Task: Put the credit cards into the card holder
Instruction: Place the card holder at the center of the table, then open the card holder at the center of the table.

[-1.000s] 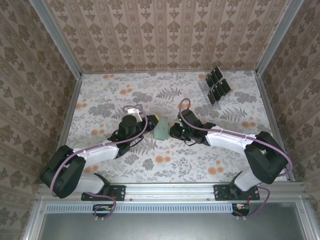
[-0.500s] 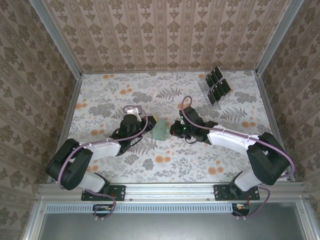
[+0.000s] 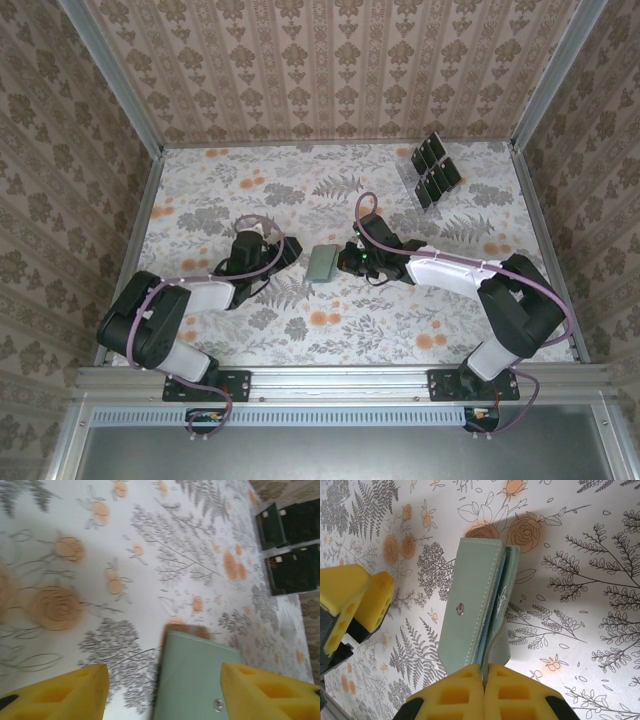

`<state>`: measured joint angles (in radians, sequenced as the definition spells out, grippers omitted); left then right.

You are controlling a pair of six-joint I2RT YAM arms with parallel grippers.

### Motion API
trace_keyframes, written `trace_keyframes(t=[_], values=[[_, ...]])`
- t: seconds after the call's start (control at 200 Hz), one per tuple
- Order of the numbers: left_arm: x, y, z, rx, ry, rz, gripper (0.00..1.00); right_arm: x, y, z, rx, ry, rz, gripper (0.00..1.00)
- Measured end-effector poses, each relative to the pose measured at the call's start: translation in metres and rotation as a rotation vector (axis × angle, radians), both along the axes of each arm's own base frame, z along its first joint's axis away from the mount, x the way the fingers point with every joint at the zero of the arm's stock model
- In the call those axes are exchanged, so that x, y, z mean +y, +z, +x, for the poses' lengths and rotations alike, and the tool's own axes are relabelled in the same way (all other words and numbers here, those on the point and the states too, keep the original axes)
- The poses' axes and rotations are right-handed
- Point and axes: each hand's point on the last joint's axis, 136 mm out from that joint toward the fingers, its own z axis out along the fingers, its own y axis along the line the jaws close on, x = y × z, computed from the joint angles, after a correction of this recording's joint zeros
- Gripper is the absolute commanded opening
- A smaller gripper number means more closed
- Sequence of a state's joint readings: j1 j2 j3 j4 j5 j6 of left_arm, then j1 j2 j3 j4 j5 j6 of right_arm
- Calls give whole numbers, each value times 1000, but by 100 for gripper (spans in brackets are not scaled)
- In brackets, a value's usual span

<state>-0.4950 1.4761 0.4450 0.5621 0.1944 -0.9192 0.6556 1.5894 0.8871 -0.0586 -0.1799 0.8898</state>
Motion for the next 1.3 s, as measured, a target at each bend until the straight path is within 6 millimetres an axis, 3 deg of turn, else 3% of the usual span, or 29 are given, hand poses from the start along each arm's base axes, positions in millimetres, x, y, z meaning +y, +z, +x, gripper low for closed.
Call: trace_keyframes(t=[0.235, 0.63, 0.865, 1.3], values=[[4, 1, -11, 15, -49, 69, 66, 0, 0, 0, -2, -1, 2, 0], [-20, 17, -14, -25, -184, 162, 69, 2, 5, 3, -10, 2, 4, 0], [-27, 13, -28, -34, -248, 222, 70, 5, 11, 6, -19, 3, 11, 0], [-39, 16, -35, -71, -295, 254, 72, 6, 15, 8, -29, 17, 4, 0]])
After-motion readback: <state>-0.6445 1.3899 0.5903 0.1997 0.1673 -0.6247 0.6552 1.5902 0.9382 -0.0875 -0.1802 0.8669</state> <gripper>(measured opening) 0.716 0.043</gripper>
